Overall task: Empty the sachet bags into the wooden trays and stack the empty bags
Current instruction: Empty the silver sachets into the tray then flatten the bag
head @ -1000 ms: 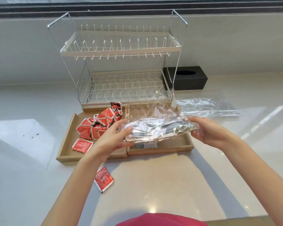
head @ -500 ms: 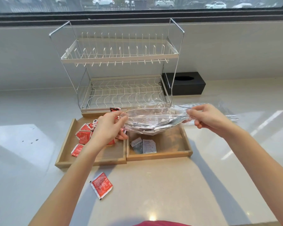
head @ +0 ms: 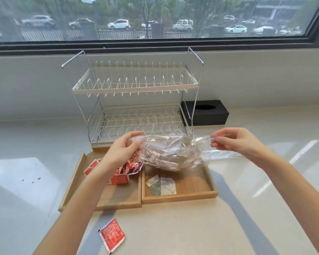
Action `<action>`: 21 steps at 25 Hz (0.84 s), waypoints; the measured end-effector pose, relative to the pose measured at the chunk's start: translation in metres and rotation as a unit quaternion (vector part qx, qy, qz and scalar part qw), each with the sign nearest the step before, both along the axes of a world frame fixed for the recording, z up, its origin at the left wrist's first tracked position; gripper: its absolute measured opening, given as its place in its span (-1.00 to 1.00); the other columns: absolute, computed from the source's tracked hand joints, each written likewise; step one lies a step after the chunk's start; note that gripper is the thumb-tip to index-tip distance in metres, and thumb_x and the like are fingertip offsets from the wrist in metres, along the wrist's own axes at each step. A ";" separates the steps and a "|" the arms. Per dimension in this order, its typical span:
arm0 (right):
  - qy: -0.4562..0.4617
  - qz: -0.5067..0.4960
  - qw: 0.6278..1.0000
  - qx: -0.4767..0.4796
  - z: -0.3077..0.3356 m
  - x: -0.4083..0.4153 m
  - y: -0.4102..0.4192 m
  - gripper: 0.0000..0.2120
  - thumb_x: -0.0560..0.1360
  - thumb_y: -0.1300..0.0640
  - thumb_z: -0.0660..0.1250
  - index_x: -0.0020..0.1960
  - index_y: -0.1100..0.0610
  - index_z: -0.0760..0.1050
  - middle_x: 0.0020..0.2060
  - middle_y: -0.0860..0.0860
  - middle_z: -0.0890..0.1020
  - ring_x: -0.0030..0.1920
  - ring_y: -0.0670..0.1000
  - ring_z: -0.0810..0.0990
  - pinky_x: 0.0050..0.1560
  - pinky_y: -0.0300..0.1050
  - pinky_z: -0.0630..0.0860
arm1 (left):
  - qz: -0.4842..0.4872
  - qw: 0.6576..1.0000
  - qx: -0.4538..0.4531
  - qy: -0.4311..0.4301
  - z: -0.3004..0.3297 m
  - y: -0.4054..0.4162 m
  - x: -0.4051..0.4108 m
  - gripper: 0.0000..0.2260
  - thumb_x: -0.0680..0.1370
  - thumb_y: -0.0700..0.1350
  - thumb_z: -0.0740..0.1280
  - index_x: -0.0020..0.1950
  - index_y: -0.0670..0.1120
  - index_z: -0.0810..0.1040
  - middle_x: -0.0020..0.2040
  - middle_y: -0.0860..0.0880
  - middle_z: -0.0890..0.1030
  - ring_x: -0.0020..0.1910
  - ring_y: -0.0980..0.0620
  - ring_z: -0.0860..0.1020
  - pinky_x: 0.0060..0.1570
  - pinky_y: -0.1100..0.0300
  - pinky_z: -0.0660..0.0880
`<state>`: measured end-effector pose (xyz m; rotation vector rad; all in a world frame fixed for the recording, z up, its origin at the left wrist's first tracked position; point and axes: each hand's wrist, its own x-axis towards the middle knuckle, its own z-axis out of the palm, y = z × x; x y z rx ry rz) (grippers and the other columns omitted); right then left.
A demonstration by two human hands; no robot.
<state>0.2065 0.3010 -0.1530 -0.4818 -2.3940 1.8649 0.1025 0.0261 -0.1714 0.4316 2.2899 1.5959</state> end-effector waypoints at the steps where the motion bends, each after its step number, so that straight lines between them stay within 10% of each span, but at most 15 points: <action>1: 0.020 -0.030 0.999 0.018 0.003 -0.003 0.001 -0.88 0.49 0.31 0.27 -0.04 0.26 0.56 -0.23 0.16 0.63 -0.35 -0.17 0.65 -0.20 -0.37 0.59 | -0.002 1.000 0.004 0.011 0.003 -0.001 -0.002 -0.73 0.55 -0.17 0.20 0.25 -0.05 0.43 -0.36 -0.02 0.45 -0.52 0.25 0.45 -0.47 0.44 0.42; 13: 0.160 -0.125 0.979 0.036 0.042 -0.027 0.001 -0.86 0.51 0.25 0.24 -0.09 0.12 0.57 -0.40 0.00 0.54 -0.53 -0.20 0.48 -0.36 -0.38 0.53 | 0.083 0.981 0.079 0.157 0.046 0.003 -0.023 -0.93 0.46 -0.10 0.35 -0.21 -0.06 0.53 -0.56 0.06 0.53 -0.59 0.21 0.45 -0.48 0.42 0.45; 21: 0.236 -0.120 0.963 0.051 0.095 -0.036 -0.001 -0.82 0.53 0.17 0.24 -0.17 -0.02 0.55 -0.57 -0.15 0.59 -0.54 -0.18 0.52 -0.38 -0.37 0.55 | 0.071 0.968 0.126 0.206 0.106 0.001 -0.033 -0.94 0.47 -0.11 0.34 -0.08 -0.04 0.56 -0.59 0.13 0.54 -0.57 0.22 0.47 -0.43 0.42 0.50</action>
